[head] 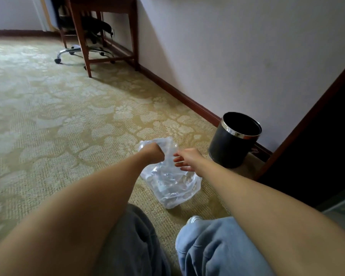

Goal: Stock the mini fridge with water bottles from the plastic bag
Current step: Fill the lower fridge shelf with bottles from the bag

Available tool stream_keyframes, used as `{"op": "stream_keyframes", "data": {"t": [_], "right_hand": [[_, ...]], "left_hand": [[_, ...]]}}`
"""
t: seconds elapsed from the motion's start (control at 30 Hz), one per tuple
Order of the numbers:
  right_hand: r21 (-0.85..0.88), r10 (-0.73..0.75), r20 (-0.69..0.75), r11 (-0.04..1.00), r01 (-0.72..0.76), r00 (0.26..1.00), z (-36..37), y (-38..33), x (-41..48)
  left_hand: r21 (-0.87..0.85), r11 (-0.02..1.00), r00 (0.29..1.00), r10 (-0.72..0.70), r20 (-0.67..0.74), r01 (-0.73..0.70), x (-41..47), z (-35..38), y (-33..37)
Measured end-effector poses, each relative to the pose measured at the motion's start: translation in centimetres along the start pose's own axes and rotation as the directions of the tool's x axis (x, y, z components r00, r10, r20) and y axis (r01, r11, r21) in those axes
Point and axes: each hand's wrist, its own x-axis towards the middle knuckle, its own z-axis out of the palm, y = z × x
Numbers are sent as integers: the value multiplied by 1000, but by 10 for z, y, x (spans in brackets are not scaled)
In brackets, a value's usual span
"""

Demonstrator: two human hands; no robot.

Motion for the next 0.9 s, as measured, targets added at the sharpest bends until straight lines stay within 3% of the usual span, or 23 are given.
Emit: {"op": "stream_keyframes", "data": {"t": [0.13,0.27,0.33,0.43,0.53,0.7,0.9], "right_hand": [[-132,19,-27,991,-22,999,-23,24,29],[-129,78,-138,987,-96,987,-41,60,60],[-210,115,-165,966,-148,980,-36,85,81],[-346,155,-167,916,-205,974,-18,116,117],[-521,102,-141,838,-161,985,-6,138,153],[-727,121,-21,680,-99,992,1,165,216],[-778,-92,-72,629,2,993,14,196,272]], "left_hand": [[350,932,993,60,102,-92,18,11,-13],[506,844,974,80,212,-180,42,30,-20],[529,823,971,111,210,-208,66,41,-18],[481,844,971,220,89,-236,110,64,-19],[421,877,964,265,-20,-232,141,108,-43],[428,881,964,258,-71,-204,182,178,-91],[611,750,949,316,9,-255,238,212,-95]]}}
